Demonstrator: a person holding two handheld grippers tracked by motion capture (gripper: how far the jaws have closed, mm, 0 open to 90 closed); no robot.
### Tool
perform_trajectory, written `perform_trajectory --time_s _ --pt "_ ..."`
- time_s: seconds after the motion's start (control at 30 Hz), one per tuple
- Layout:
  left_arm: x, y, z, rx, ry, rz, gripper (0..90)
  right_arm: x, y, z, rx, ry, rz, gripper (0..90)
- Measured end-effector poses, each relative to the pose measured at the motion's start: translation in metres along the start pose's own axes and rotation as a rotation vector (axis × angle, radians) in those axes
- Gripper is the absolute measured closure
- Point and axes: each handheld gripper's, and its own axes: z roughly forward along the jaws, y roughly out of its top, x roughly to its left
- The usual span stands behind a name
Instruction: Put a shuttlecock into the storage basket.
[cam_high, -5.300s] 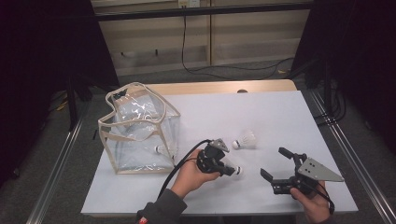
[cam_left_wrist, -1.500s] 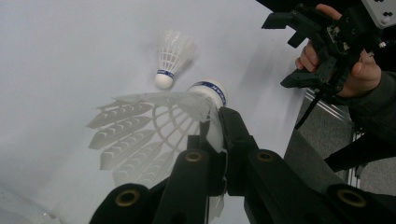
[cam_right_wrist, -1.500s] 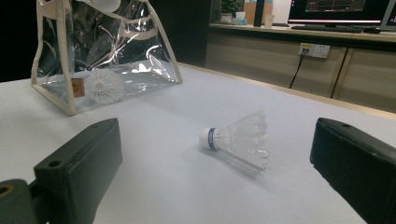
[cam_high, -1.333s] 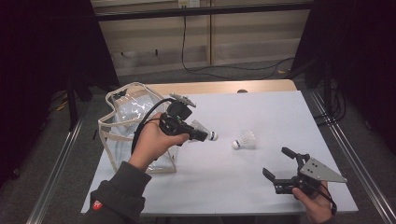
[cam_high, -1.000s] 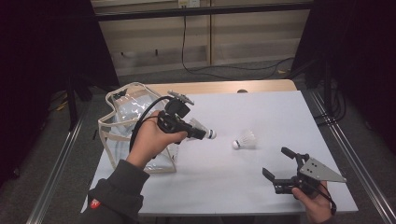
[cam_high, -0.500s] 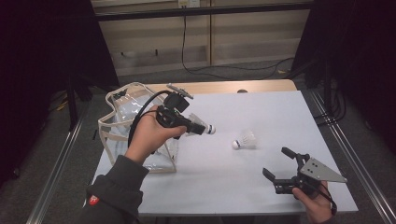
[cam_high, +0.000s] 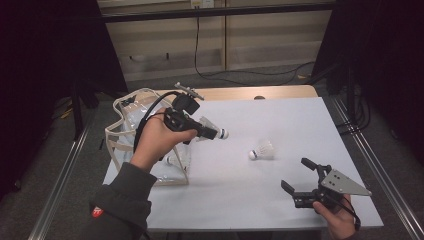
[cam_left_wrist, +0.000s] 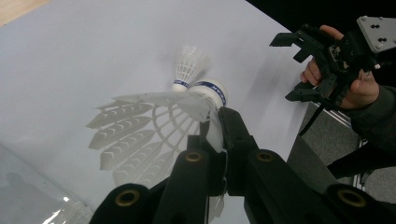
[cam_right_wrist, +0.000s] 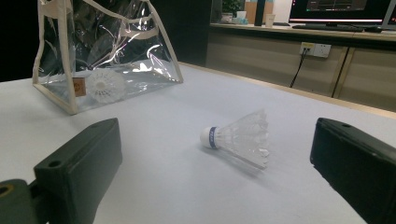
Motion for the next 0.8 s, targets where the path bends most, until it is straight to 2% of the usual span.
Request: perform_trajectory --time_s 0.2,0.5,0.8 --pt "0.002 0.004 -0.005 0.005 0.008 0.006 89.2 0.0 0.0 0.0 -0.001 0.0 -0.002 2.1" --pt "0.005 0.007 -0.012 -0.002 0.02 -0.017 89.2 0.0 0.0 0.0 0.0 -0.001 -0.004 2.2" --pt "0.009 0.011 -0.019 -0.002 0.033 -0.015 89.2 0.0 0.0 0.0 -0.001 0.001 -0.007 2.2"
